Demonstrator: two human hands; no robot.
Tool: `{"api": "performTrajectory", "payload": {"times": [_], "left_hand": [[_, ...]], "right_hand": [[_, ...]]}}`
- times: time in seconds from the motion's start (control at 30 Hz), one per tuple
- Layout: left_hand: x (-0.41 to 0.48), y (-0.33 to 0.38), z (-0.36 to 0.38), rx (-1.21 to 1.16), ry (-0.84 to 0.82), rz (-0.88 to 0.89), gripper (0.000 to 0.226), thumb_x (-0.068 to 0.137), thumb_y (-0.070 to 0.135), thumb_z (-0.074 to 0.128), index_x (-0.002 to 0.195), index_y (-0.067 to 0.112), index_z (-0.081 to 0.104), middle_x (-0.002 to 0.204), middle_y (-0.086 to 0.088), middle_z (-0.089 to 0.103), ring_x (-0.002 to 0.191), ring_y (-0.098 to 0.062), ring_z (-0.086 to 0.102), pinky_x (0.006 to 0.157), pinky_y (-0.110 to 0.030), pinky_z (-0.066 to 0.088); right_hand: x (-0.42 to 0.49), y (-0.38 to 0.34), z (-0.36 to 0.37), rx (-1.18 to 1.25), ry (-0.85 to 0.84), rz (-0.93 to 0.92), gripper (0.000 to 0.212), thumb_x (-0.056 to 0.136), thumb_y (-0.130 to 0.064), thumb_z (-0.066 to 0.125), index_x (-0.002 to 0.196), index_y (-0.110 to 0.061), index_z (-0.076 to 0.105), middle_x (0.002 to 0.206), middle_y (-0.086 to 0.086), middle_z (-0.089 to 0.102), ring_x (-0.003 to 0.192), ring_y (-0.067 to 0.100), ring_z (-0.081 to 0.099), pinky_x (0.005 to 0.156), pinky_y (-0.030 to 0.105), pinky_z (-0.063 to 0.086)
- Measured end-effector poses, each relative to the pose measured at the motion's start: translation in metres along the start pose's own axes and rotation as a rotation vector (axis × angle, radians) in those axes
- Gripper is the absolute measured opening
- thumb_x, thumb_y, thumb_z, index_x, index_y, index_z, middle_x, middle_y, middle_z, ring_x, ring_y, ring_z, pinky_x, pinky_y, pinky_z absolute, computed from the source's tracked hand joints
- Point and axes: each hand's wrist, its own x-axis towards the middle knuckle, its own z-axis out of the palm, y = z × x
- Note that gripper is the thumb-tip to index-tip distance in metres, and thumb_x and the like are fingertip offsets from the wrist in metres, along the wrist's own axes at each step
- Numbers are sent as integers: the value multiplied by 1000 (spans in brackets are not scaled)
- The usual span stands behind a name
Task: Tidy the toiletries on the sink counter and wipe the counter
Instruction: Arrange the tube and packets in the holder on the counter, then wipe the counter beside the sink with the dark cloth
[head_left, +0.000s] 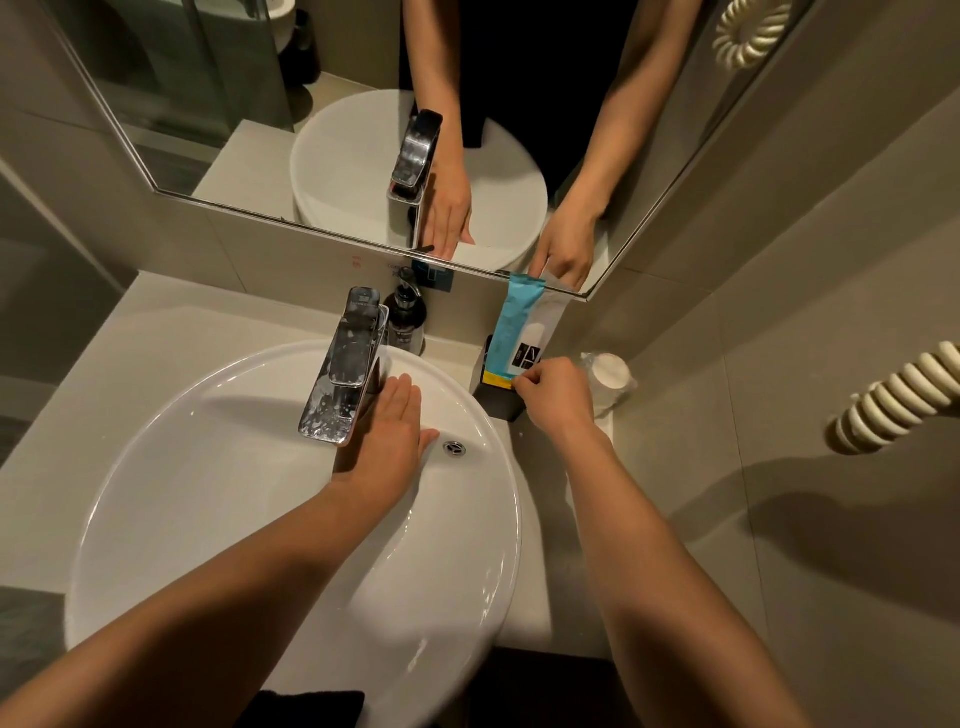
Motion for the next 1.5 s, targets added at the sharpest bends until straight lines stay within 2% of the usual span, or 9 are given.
{"api": "performTrajectory", "payload": {"times": [0.17, 0.33, 0.53, 0.67, 0.73, 0.93, 1.07, 1.27, 1.5], "left_hand": [[2, -3, 5, -14, -6, 5, 67, 105, 38, 39, 157, 3, 17, 167, -13, 9, 155, -26, 2, 116, -29, -12], [6, -3, 2, 19, -41, 6, 67, 105, 39, 39, 157, 2, 18, 166, -15, 12, 155, -28, 5, 123, -35, -4], [-8, 3, -31, -43, -102, 41, 70, 101, 31, 54, 155, 0, 22, 164, -17, 16, 153, -31, 12, 126, -40, 10], [-63, -23, -46, -159, -29, 92, 47, 98, 38, 55, 139, 13, 52, 142, -8, 54, 129, -29, 53, 104, -45, 48], [-101, -45, -49, -205, -63, 71, 42, 97, 41, 57, 132, 18, 60, 126, -4, 66, 114, -27, 63, 93, -41, 53], [-188, -113, -37, -172, -388, 1, 45, 96, 49, 52, 130, 21, 63, 127, -1, 65, 111, -19, 61, 91, -32, 47], [-209, -133, -25, 14, -662, 84, 59, 91, 62, 48, 137, 25, 55, 134, -2, 58, 119, -23, 53, 99, -38, 44], [-212, -130, -24, 123, -768, 156, 56, 88, 63, 55, 127, 21, 54, 122, -3, 60, 112, -25, 53, 98, -45, 37], [-216, -126, -31, 61, -775, 144, 42, 92, 51, 57, 112, 15, 61, 112, -6, 62, 103, -25, 54, 91, -41, 39]], "right_hand": [[-19, 4, -2, 123, 89, -9, 21, 97, -24, 67, 108, -14, 81, 116, 3, 77, 95, 20, 70, 74, 31, 56], [-53, 7, -4, 169, 159, -29, 25, 99, -26, 65, 116, -14, 79, 115, 4, 73, 97, 17, 64, 77, 26, 45], [-117, 3, 9, 178, 60, -57, 26, 97, -30, 67, 118, -17, 76, 108, 2, 69, 95, 17, 63, 81, 26, 45], [-179, -1, 31, 160, -138, -182, 26, 96, -28, 68, 117, -15, 76, 107, 1, 73, 94, 14, 64, 87, 28, 49], [-209, -1, 46, 102, -287, -224, 28, 97, -30, 65, 119, -15, 74, 110, 0, 72, 96, 14, 64, 85, 26, 47], [-260, -7, 88, -156, -609, -255, 40, 98, -39, 59, 129, -16, 67, 124, 4, 69, 109, 21, 64, 89, 32, 49], [-271, -18, 106, -340, -738, -282, 46, 94, -44, 64, 126, -10, 63, 125, 9, 64, 112, 27, 60, 92, 38, 50], [-272, -27, 115, -294, -821, -165, 33, 92, -26, 68, 103, 6, 71, 103, 23, 72, 87, 28, 63, 78, 39, 49], [-282, -35, 105, -176, -770, -202, 19, 97, -20, 58, 107, -4, 59, 112, 13, 65, 96, 24, 58, 89, 38, 48]]}}
